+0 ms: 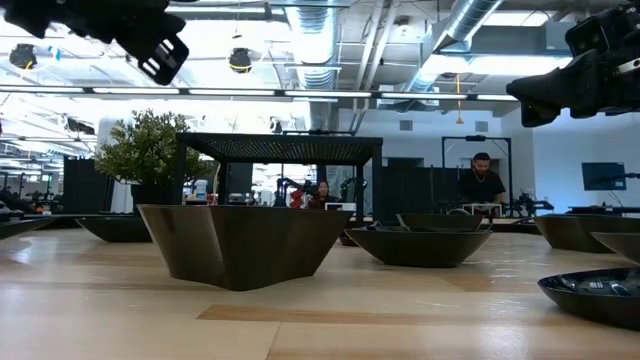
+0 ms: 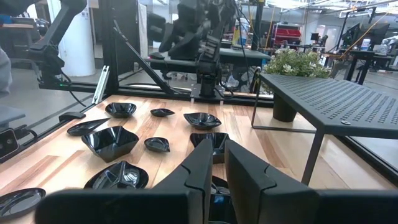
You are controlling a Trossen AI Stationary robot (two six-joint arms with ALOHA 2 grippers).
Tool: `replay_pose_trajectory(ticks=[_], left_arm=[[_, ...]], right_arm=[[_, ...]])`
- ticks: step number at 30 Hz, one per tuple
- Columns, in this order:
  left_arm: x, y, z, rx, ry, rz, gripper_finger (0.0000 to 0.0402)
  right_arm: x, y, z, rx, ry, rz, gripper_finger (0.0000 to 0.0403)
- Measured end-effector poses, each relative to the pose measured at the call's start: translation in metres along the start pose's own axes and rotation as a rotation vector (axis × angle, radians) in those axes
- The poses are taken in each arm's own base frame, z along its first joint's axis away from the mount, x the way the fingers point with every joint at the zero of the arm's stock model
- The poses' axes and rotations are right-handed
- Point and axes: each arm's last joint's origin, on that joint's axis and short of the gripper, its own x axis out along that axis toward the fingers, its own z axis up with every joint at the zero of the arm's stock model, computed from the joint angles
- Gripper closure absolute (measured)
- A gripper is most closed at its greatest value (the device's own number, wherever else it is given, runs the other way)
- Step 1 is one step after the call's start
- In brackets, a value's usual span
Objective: Pick & Place Mini shaped plates
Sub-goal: Put the black distorted square plate on the shelf
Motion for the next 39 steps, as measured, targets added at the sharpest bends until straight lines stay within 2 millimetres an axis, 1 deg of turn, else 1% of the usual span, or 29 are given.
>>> replay_pose_trajectory(ticks=[6, 15, 19, 22, 26, 32, 34, 35, 39], left_arm=[[0.008, -0.014, -0.009, 0.063, 0.028, 0.052, 0.0302], [0.009, -0.018, -0.011, 0.076, 0.038, 0.059, 0.0302], [0.009, -0.018, -0.011, 0.076, 0.038, 0.061, 0.0302], [0.009, -0.017, -0.011, 0.094, 0.032, 0.094, 0.03], [0.009, -0.014, -0.01, 0.141, 0.026, 0.142, 0.0282], [0.011, -0.003, -0.009, 0.146, 0.032, 0.196, 0.0234], [0.013, 0.001, -0.01, 0.156, 0.04, 0.215, 0.022], [0.014, 0.003, -0.01, 0.158, 0.046, 0.224, 0.0215], [0.015, 0.01, -0.011, 0.196, 0.063, 0.256, 0.0204]], right_arm=[[0.0, 0.0, 0.0, 0.0, 0.0, 0.0, 0.0363], [0.0, 0.0, 0.001, 0.011, -0.01, 0.0, 0.0364], [0.0, 0.001, 0.002, 0.221, -0.015, 0.014, 0.0363], [0.0, 0.001, 0.003, 0.286, -0.031, 0.016, 0.0363], [0.0, 0.001, 0.004, 0.285, -0.04, 0.015, 0.0363], [0.0, 0.001, 0.009, 0.28, -0.086, 0.017, 0.0364], [-0.001, -0.001, 0.012, 0.272, -0.127, -0.012, 0.0364], [-0.001, -0.002, 0.015, 0.257, -0.155, -0.038, 0.0363], [-0.004, -0.005, 0.026, 0.094, -0.271, -0.167, 0.0363]])
